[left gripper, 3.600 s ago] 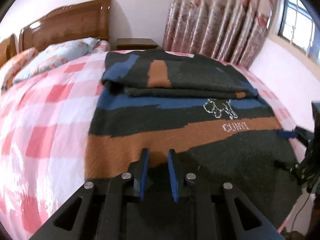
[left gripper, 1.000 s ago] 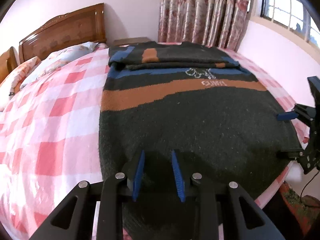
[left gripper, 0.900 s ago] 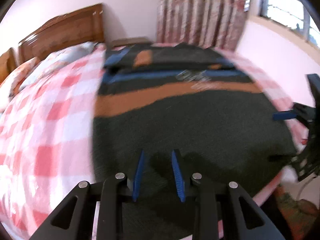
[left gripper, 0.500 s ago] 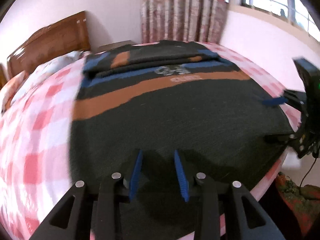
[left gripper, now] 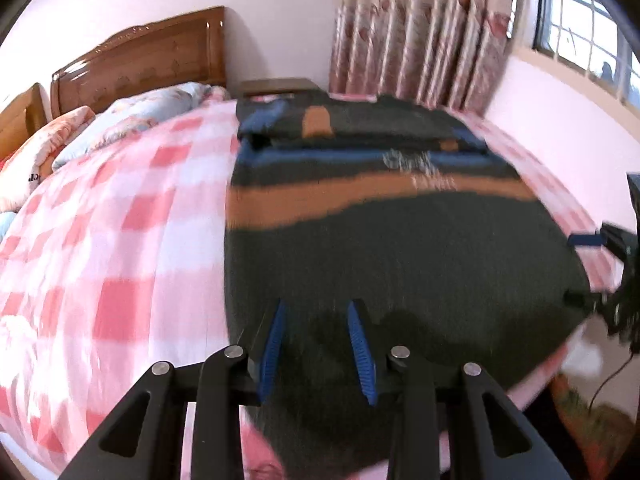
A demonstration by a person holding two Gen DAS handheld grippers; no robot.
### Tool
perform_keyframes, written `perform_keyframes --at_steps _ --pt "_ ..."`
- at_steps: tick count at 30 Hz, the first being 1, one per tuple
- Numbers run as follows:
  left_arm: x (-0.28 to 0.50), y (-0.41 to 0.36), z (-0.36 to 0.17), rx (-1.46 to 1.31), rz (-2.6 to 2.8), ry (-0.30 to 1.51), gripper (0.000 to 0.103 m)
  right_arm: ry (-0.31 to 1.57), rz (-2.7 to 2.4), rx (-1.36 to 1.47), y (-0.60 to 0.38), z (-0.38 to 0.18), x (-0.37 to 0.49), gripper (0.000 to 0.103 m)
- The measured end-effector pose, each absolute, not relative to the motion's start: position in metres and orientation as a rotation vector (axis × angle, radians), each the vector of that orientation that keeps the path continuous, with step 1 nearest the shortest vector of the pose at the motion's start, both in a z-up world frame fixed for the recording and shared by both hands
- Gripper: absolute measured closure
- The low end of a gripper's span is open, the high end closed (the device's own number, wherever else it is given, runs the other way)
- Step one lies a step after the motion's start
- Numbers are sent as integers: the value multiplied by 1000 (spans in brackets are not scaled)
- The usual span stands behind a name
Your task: Fold small clothes
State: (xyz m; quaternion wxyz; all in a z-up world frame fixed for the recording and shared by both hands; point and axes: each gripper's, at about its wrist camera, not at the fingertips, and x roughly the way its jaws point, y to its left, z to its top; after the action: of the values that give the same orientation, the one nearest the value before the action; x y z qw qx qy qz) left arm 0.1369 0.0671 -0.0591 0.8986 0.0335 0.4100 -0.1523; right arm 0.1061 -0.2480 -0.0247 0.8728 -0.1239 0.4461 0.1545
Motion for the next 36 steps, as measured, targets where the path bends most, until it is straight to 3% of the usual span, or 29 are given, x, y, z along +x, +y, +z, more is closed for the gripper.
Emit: perform_keyframes --at_steps 4,13,36 --pt "159 53 -78 124 -278 908 68 958 324 -285 -231 -42 122 0" --pt "126 90 -80 95 -314 832 68 958 348 -246 -275 -46 94 0" --pt "122 89 -81 108 -305 803 68 927 365 -246 -285 -44 85 0"
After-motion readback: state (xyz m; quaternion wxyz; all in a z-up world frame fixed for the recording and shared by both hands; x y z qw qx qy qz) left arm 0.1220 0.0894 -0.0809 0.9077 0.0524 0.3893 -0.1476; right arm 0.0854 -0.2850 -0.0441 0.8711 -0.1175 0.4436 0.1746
